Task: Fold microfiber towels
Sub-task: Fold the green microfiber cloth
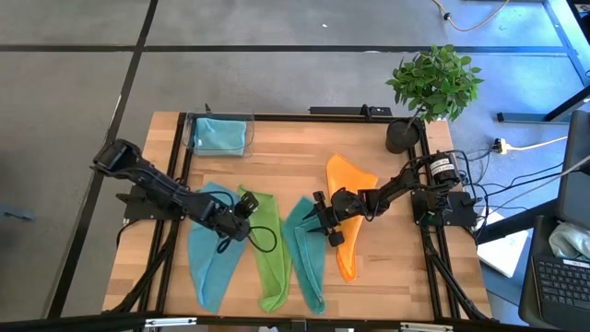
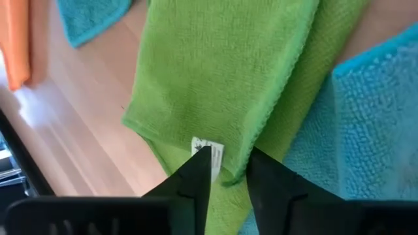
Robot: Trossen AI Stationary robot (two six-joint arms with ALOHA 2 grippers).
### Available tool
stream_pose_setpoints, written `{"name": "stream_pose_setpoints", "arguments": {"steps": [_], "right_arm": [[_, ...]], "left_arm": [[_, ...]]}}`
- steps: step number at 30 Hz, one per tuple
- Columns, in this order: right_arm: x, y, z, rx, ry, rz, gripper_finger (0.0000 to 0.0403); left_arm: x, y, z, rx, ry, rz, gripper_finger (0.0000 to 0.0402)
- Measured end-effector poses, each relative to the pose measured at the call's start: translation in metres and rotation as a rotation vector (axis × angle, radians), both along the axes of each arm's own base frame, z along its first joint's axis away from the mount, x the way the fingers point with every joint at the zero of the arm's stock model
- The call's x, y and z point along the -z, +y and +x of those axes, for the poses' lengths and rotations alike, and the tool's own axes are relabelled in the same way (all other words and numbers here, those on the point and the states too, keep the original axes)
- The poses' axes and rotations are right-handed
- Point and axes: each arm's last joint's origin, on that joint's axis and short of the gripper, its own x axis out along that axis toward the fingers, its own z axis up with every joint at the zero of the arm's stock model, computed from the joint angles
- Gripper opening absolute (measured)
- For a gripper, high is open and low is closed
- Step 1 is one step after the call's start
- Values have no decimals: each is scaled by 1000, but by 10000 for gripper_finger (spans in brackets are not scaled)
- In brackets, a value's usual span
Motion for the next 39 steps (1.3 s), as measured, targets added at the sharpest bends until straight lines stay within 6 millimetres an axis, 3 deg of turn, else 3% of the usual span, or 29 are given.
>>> {"name": "stream_pose_setpoints", "arguments": {"steps": [9,11,17,25,30,39], "right_arm": [[-1,0,1,-2,-12,2,204],[-2,0,1,-1,-24,4,204],[-8,1,4,34,-63,99,204],[-16,10,13,14,-91,130,204],[-7,13,15,19,72,107,204],[3,-6,8,222,384,94,204]], "left_arm": [[2,0,2,-20,27,35,26],[-8,-3,7,-58,0,38,7],[-47,-2,25,-222,-44,-13,1],[-76,8,27,-306,58,6,0],[-87,12,23,-353,85,61,0],[-93,6,23,-434,21,17,0]]}}
